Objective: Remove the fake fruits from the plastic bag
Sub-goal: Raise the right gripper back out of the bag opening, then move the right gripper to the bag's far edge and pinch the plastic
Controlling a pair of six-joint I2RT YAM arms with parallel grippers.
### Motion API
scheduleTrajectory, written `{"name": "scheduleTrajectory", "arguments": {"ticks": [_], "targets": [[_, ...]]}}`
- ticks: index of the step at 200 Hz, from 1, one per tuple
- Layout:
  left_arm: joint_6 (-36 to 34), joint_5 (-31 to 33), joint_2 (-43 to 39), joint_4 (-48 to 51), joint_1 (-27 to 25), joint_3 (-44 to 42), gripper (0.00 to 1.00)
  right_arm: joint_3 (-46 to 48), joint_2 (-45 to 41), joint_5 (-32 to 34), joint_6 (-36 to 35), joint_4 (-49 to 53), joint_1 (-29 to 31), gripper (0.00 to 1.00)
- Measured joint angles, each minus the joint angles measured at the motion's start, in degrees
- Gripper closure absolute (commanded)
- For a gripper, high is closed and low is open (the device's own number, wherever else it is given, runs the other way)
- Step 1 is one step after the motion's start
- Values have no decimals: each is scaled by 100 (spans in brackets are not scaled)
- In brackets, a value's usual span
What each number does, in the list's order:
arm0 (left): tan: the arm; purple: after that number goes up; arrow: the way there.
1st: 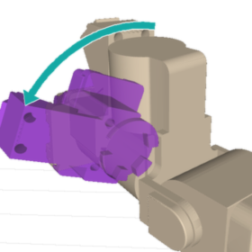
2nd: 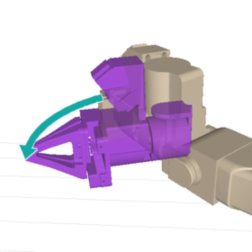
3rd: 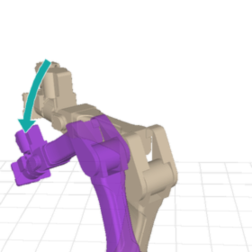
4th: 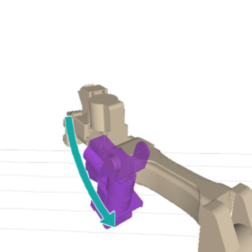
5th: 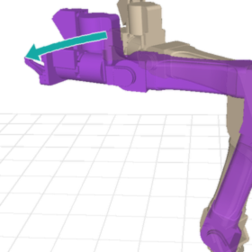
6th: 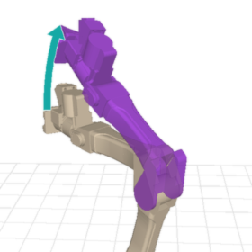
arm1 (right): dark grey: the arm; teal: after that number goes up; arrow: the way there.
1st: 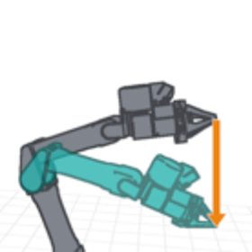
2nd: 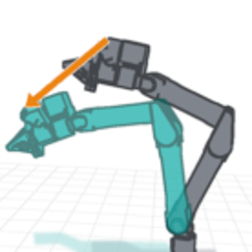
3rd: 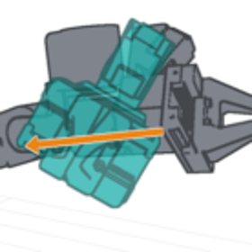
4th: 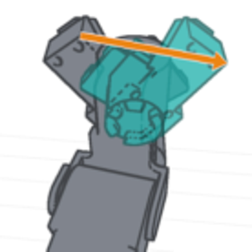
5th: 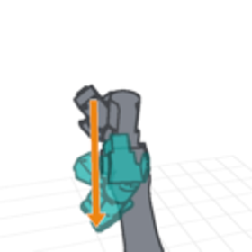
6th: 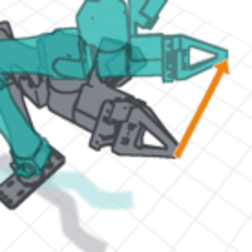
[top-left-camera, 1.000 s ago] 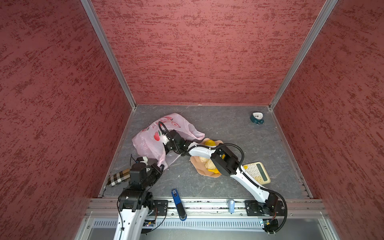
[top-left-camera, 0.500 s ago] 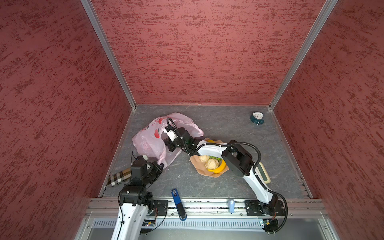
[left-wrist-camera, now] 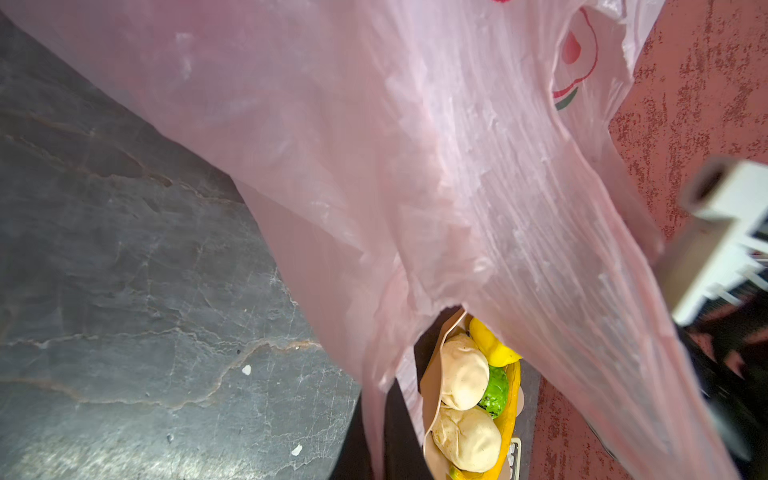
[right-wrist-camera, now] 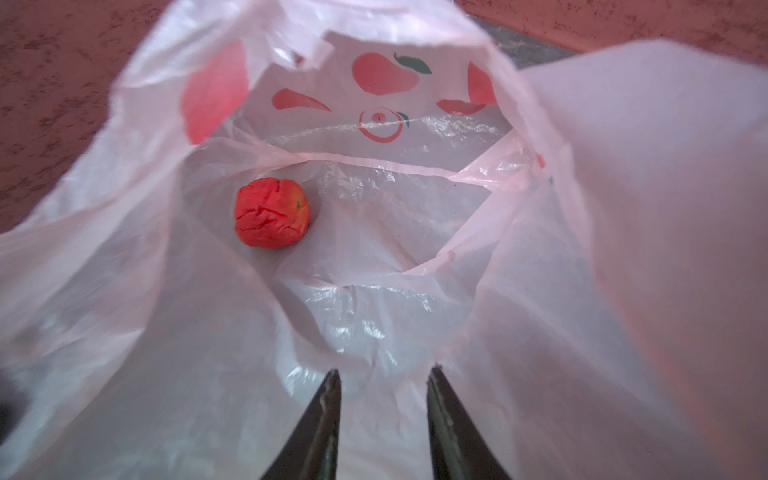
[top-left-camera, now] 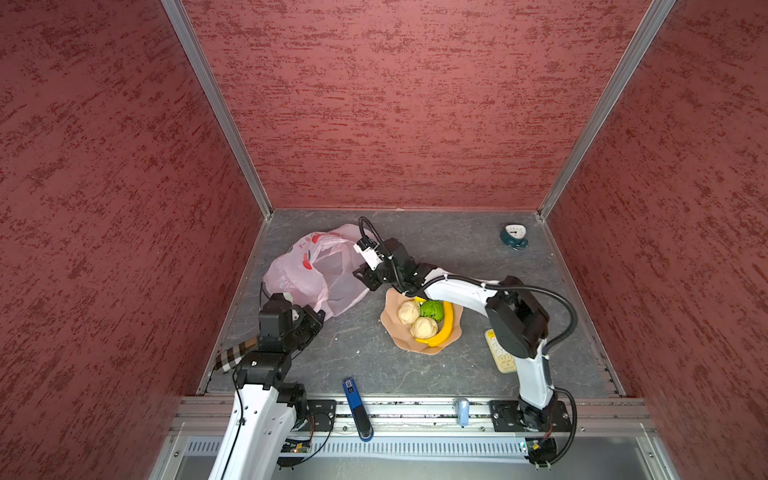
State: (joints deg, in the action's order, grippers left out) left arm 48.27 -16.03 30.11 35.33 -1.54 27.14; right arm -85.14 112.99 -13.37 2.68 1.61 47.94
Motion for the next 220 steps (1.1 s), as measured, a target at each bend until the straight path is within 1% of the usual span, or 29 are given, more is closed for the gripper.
{"name": "scheduleTrajectory", "arguments": {"ticks": [16,28,59,78,102,135,161,194,220], "targets": [[-66,7,39,-66,9,48,92,-2,-533,-28,-181,431,31,52],[-116,7,63,-96,28,72,92,-192,-813,-4,-308,809,39,49],[-229,-26,219,-210,72,120,92,-1045,-866,341,-673,1499,72,44],[-278,-57,205,-245,79,120,92,-1703,-487,636,-953,1875,72,43],[-310,-90,85,-245,92,120,92,-2618,448,957,-1300,2249,70,42],[-315,-173,-129,-238,101,118,92,-3077,1467,1338,-1676,2649,70,38],[-317,-214,-319,-223,107,76,92,-3060,1801,1878,-1871,2476,72,37],[-315,-306,-562,-90,127,-63,92,-3029,1832,2446,-2033,1670,70,37],[-315,-334,-726,44,140,-153,92,-2986,1832,2682,-2138,1108,70,35]]}}
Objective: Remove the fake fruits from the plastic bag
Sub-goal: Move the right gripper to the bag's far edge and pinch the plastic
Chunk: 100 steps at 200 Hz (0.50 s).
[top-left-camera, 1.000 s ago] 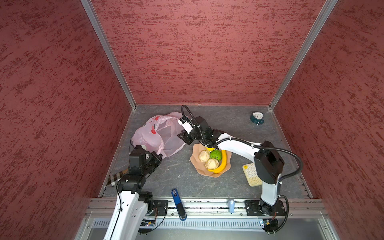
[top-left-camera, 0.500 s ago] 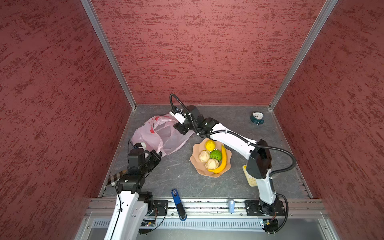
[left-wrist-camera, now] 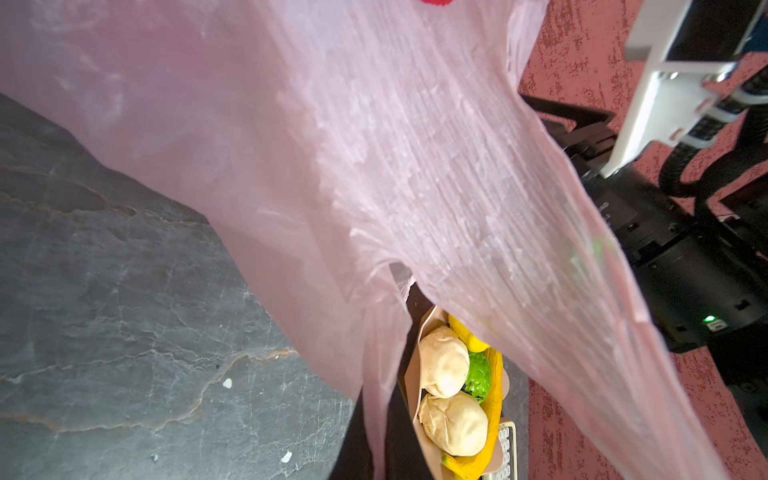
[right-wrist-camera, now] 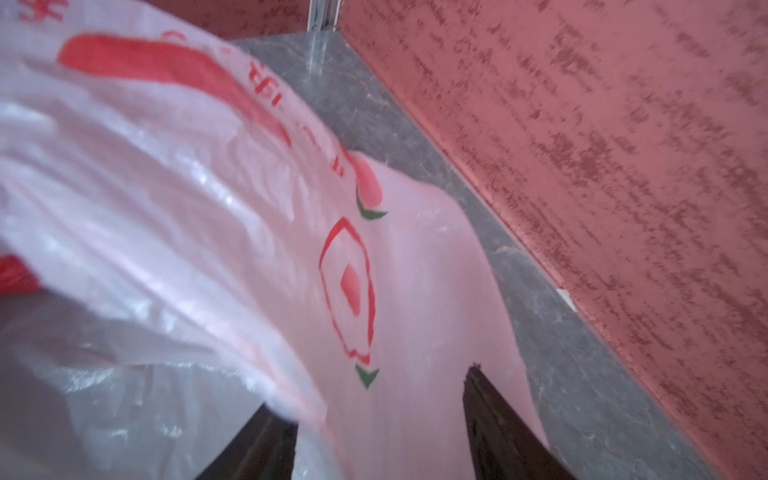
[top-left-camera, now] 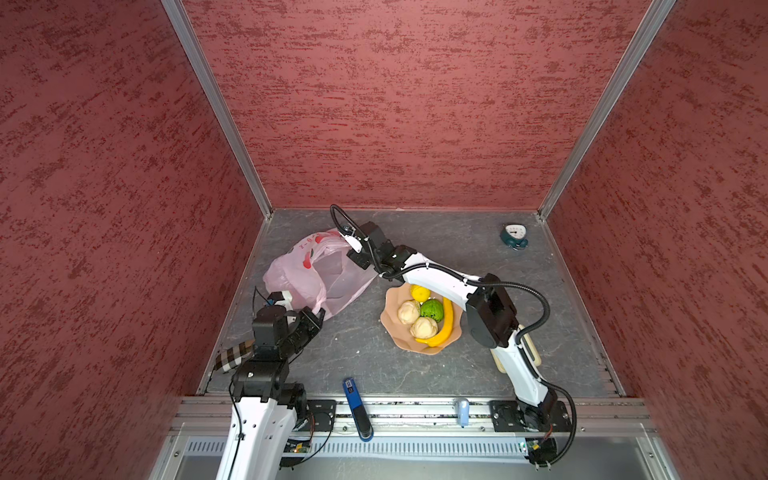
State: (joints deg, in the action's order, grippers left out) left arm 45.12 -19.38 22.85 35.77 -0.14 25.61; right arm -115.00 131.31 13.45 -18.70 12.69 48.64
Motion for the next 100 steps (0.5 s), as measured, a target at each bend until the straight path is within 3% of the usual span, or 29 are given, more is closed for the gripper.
{"name": "scheduleTrajectory", "arguments": {"ticks": [28,70,100], "targets": [[0,-13,-153,68,26,-33,92,-269,131,81,-140,-105,-2,38],[0,-26,-195,46,85,-44,91,-1290,756,24,-151,-42,-50,78],[-13,-70,389,-219,138,120,92,-1141,684,-142,74,-50,-90,88]]}}
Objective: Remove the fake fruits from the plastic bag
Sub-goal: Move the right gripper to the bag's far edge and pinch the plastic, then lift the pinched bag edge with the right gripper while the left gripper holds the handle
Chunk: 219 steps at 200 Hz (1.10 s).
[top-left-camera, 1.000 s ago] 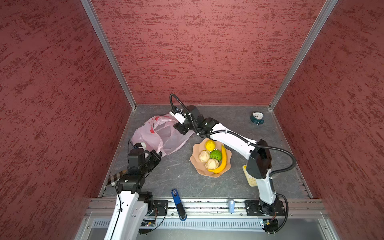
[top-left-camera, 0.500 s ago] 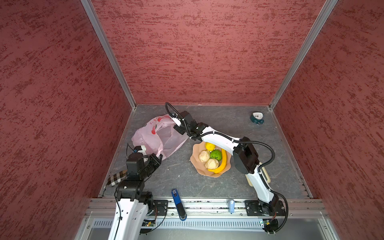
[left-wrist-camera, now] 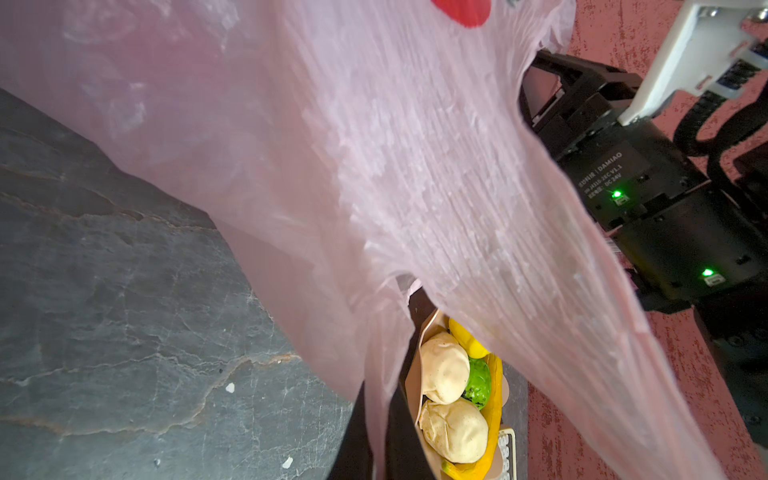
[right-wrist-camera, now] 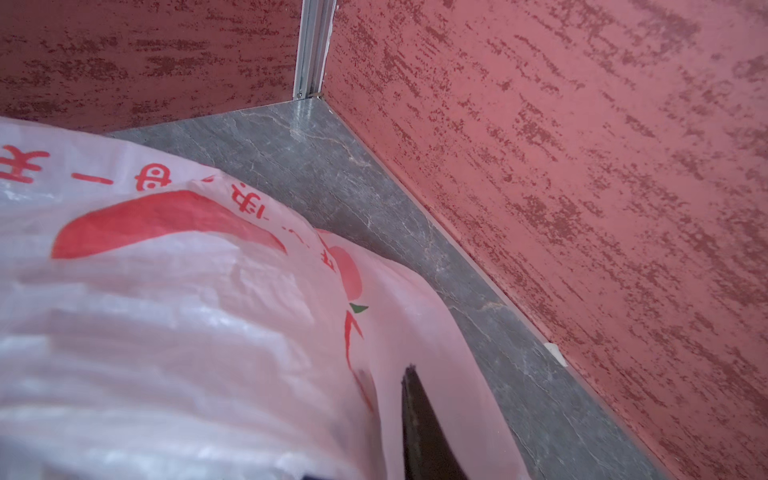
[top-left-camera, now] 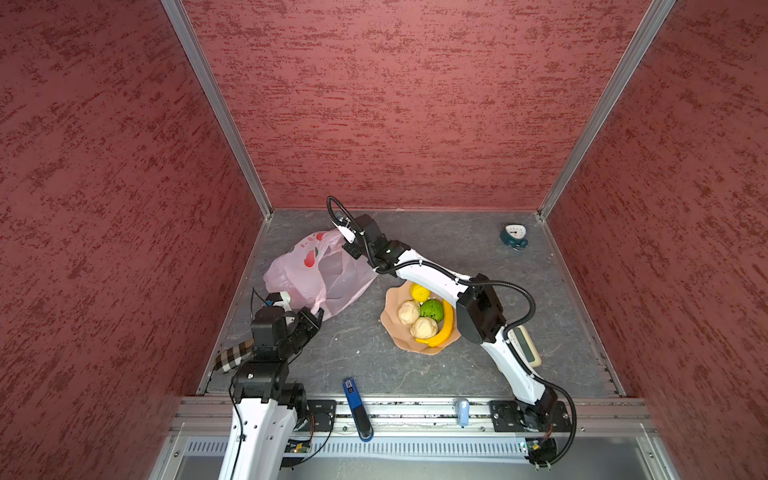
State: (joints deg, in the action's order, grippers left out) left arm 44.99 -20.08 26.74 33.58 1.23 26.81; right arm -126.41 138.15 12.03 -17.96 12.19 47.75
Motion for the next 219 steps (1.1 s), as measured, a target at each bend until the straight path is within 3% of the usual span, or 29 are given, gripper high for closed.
{"name": "scheduleTrajectory", "arguments": {"ticks": [76,98,120,148,170,219], "targets": [[-398,-393,1733,-839,11,1207,89,2354,-2234,114,214,-466,-120,90],[-498,-402,2022,-750,9,1215,73,2911,-2863,223,313,-745,-129,90],[-522,-317,2094,-452,9,1211,38,3475,-3235,251,468,-918,-125,90],[-496,-162,1891,-61,11,1209,12,3805,-3206,251,625,-905,-61,90],[-498,-63,1705,170,11,1244,0,3840,-3097,240,730,-859,55,90],[-660,24,1987,498,-17,1742,1,3751,-3034,238,966,-848,162,90]]}}
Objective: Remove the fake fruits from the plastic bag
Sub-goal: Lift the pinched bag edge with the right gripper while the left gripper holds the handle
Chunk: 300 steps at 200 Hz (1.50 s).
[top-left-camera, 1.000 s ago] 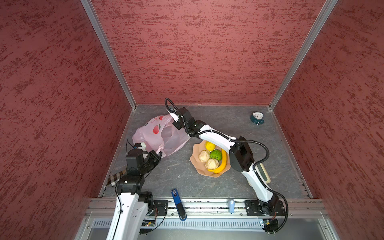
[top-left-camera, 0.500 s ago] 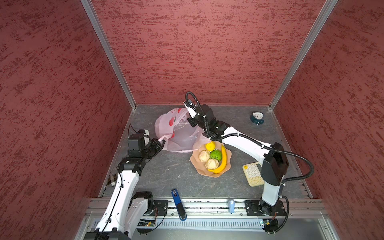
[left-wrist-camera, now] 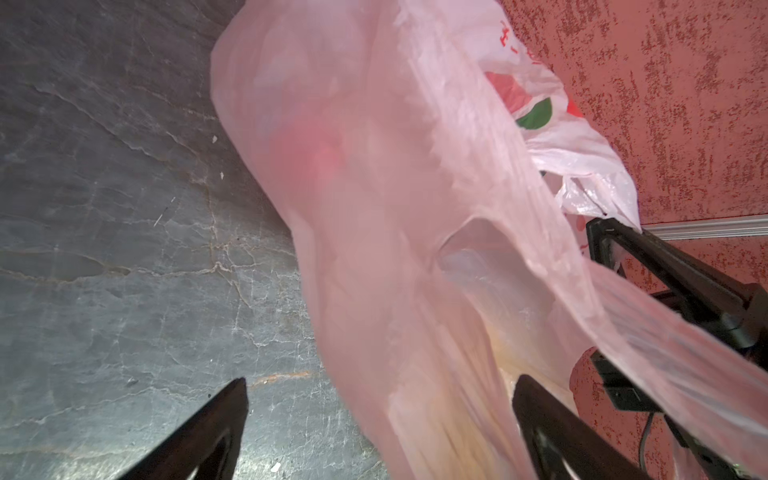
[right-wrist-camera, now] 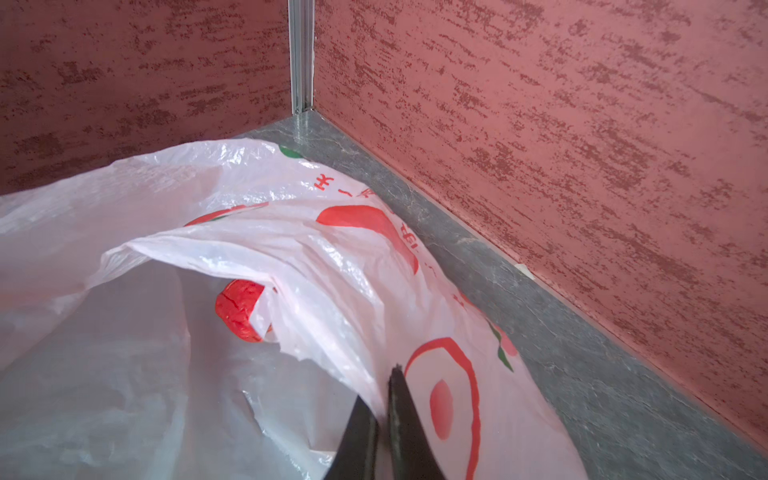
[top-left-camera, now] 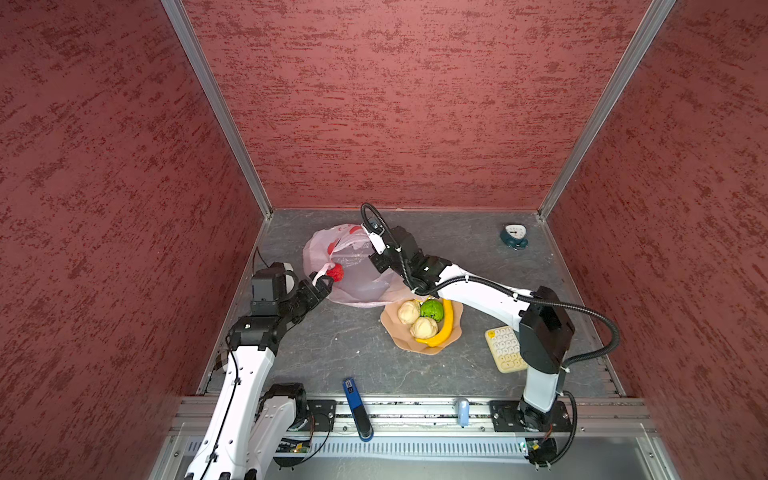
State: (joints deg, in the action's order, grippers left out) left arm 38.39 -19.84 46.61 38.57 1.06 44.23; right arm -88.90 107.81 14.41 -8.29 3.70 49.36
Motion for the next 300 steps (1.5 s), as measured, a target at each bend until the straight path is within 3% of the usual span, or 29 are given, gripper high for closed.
{"name": "scheduleTrajectory", "arguments": {"ticks": [22,43,60,79,98,128,182,210,300], "targets": [[-63,70,343,-90,-114,-48,0,-85,44,2,59,-2,-2,90],[-92,251,750,-251,-264,-186,12,-105,74,2,94,-2,-2,90],[-92,439,975,-339,-398,-249,42,-127,87,2,103,-2,-7,90],[-68,658,1137,-542,-494,-258,69,-160,96,2,96,-39,-7,90],[-50,872,1191,-835,-522,-280,81,-157,96,-28,22,-229,-7,91],[144,1239,990,-1440,-527,-623,84,103,28,-249,-260,-1073,-7,91],[940,2046,-22,-2531,-564,-2052,82,1845,-992,-855,-767,-2850,50,91],[1300,2297,-76,-2889,-575,-2551,81,2483,-1484,-927,-802,-3534,109,91],[1775,2369,658,-3886,-638,-2677,82,2527,-1176,-929,-852,-3676,155,94]]}}
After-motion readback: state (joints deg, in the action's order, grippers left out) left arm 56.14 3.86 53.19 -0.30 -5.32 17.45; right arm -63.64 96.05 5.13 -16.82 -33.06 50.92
